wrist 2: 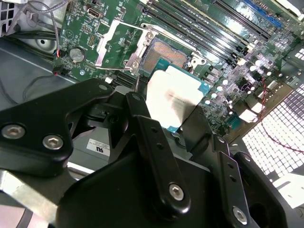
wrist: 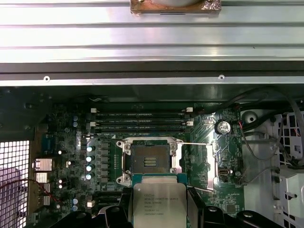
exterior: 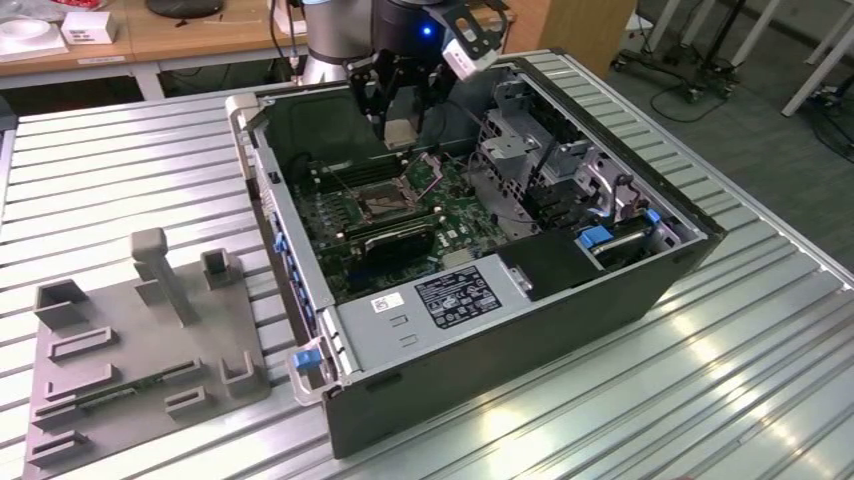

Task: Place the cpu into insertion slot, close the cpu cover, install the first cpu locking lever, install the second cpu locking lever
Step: 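Place the cpu into insertion slot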

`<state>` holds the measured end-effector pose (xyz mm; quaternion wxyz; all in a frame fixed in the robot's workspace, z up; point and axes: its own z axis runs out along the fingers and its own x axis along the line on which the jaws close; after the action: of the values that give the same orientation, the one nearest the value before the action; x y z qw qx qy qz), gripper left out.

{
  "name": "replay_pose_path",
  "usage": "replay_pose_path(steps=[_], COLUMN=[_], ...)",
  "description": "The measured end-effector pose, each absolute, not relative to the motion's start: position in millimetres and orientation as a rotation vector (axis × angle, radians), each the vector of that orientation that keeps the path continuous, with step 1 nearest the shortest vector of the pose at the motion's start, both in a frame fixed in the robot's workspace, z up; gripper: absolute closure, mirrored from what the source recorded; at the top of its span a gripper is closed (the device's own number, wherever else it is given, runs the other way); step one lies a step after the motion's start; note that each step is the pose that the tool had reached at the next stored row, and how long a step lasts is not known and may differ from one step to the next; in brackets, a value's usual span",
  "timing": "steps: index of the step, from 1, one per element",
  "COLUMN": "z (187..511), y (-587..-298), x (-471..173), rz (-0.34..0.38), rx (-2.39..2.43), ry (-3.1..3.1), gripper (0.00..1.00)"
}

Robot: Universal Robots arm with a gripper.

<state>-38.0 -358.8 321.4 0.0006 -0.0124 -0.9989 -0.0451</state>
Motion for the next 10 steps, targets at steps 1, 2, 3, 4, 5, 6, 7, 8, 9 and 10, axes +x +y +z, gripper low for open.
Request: replay_pose_path(steps=[1, 2, 3, 4, 5, 6, 7, 8, 9, 10], z=[321.2, 320.8, 320.5, 320.1, 319.7, 319.4, 319.1, 319.1, 318.9, 318.5], y=[-358.8, -358.7, -358.8, -358.8, -358.8, -358.8, -358.8, -358.8, -358.8, -358.8], x=[-38.0, -37.9, -38.0, -38.0, -38.0, -38.0, -38.0, -38.0, -38.0, -38.0], rz=[-0.142, -0.142, -0.142, -0.141, -0.142, -0.141, -0.141, -0.141, -0.141, -0.141], rx=[-0.039, -0.039, -0.039, -0.039, -0.039, -0.039, -0.039, -0.039, -0.039, -0.039], ry=[-3.137, -3.137, -3.137, -3.137, -3.137, -3.137, -3.137, -3.137, -3.137, -3.137], gripper=[0.46, 0.46, 0.46, 0.46, 0.46, 0.46, 0.46, 0.46, 0.46, 0.46])
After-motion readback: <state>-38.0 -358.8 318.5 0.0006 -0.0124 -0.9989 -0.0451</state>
